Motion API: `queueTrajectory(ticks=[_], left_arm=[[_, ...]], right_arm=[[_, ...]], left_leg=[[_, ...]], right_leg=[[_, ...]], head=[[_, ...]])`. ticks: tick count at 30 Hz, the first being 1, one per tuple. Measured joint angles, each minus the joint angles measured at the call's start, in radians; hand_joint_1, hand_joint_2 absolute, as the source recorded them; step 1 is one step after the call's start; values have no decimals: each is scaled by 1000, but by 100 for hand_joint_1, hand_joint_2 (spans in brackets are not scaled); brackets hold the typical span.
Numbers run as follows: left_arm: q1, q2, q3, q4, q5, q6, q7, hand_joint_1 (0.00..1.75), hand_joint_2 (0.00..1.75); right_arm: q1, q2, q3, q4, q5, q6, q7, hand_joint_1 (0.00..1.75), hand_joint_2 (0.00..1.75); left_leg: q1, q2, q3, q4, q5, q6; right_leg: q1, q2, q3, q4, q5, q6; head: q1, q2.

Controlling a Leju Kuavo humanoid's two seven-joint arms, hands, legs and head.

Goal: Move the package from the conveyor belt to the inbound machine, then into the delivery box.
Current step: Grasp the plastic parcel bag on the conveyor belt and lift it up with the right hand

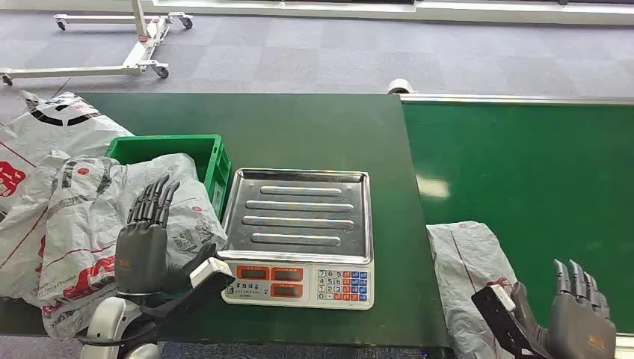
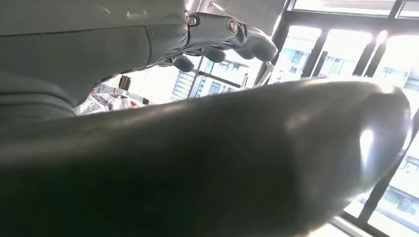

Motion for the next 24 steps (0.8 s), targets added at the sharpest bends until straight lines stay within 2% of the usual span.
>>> queueTrajectory(ticks=[6, 12, 21, 24], left_arm=[[-3, 5, 5, 3, 18, 1, -10, 0, 0], [-33, 5, 6, 21, 46, 3, -35, 0, 0], [-64, 4, 4, 58, 98, 3, -46, 0, 0], [-65, 3, 1, 67, 103, 2, -46, 0, 0]], right_arm=[[-31, 0, 1, 45, -25, -18, -24, 0, 0], [-127, 10, 27, 210, 6, -113, -85, 0, 0], [-228, 108, 52, 468, 16, -146, -109, 0, 0], [-245, 135, 53, 530, 13, -134, -92, 0, 131]], left_leg=[[0, 0, 0, 0, 0, 0], [0, 0, 1, 0, 0, 0], [0, 0, 1, 0, 0, -1], [0, 0, 1, 0, 0, -1]], right_leg=[[0, 0, 0, 0, 0, 0], [0, 0, 1, 0, 0, 0], [2, 0, 0, 0, 0, -1], [2, 0, 0, 0, 0, -2]], head=[[0, 0], [0, 0], [0, 0], [0, 0]])
